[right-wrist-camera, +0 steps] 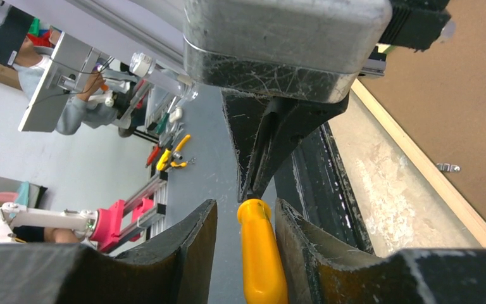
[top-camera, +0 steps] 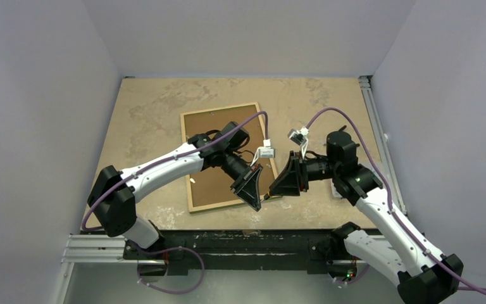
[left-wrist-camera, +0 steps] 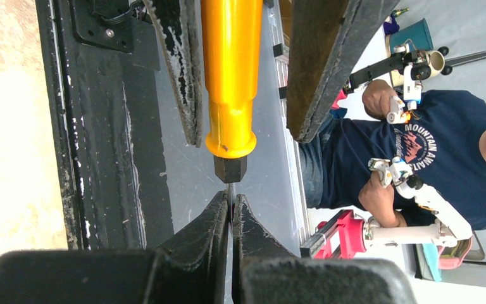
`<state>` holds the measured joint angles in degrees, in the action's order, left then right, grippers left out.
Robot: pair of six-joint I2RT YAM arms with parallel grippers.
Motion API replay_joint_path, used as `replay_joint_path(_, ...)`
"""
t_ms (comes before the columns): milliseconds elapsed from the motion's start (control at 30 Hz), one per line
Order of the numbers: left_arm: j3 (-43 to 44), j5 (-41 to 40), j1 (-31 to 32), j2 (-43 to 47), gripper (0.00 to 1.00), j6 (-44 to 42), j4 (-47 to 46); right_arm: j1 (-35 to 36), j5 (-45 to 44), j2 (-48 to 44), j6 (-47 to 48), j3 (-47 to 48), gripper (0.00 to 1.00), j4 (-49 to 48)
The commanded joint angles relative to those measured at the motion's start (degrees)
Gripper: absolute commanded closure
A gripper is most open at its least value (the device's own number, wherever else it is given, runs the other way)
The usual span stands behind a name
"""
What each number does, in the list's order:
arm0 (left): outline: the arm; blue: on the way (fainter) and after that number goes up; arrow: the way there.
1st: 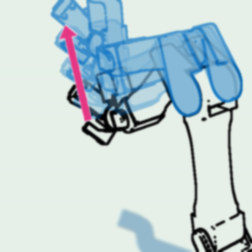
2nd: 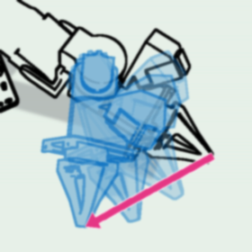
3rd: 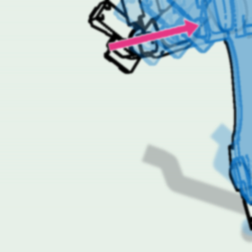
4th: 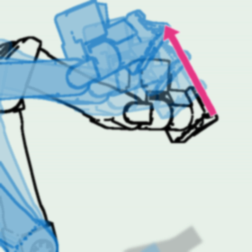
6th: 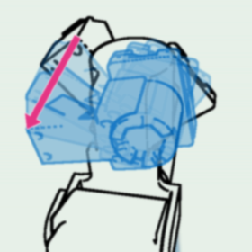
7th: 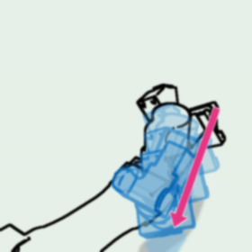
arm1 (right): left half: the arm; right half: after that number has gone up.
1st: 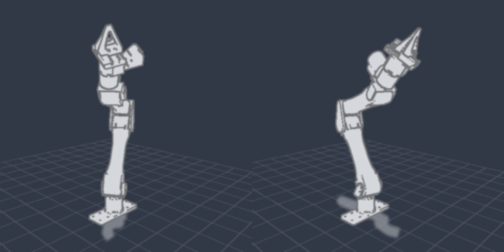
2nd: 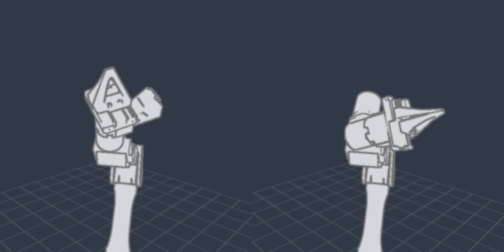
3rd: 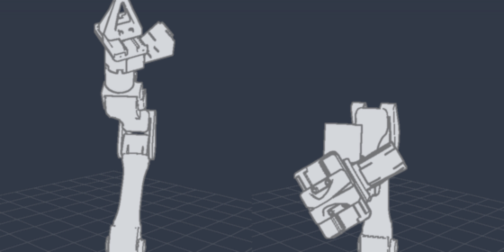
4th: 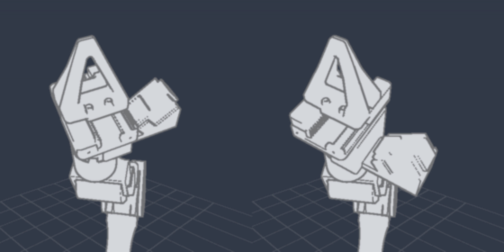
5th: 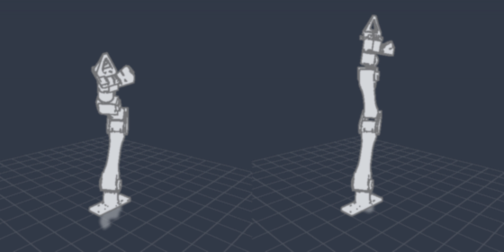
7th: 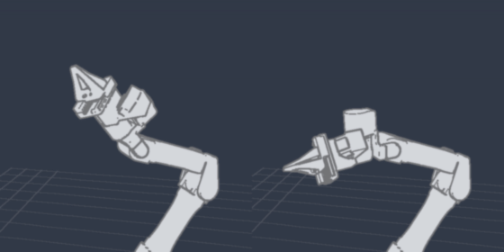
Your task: Take the photo out of the frame
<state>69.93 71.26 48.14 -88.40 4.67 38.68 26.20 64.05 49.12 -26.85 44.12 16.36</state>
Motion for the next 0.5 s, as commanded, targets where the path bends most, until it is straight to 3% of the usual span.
replay_joint_path(0,2.2,0.7,0.2,0.1,1.00,-2.2,-1.0,0.1,-0.4,-0.2,1.6,-0.3,0.62,0.4)
replay_joint_path(267,2.1,0.3,0.2,0.1,1.00,-2.2,-0.7,0.0,-0.5,0.0,2.0,-0.5,0.75,0.8)
replay_joint_path(333,2.1,0.2,0.2,0.0,1.00,-2.1,-0.7,0.0,-0.2,0.0,1.9,-0.4,0.86,0.8)
replay_joint_path(367,2.2,0.0,0.2,0.1,1.00,-1.9,-0.9,0.0,-0.1,0.0,1.8,-0.4,1.00,0.8)
replay_joint_path(467,2.8,-2.6,-0.3,-0.4,1.00,0.3,-1.5,0.0,-2.8,-0.6,2.7,-0.3,1.00,2.2)
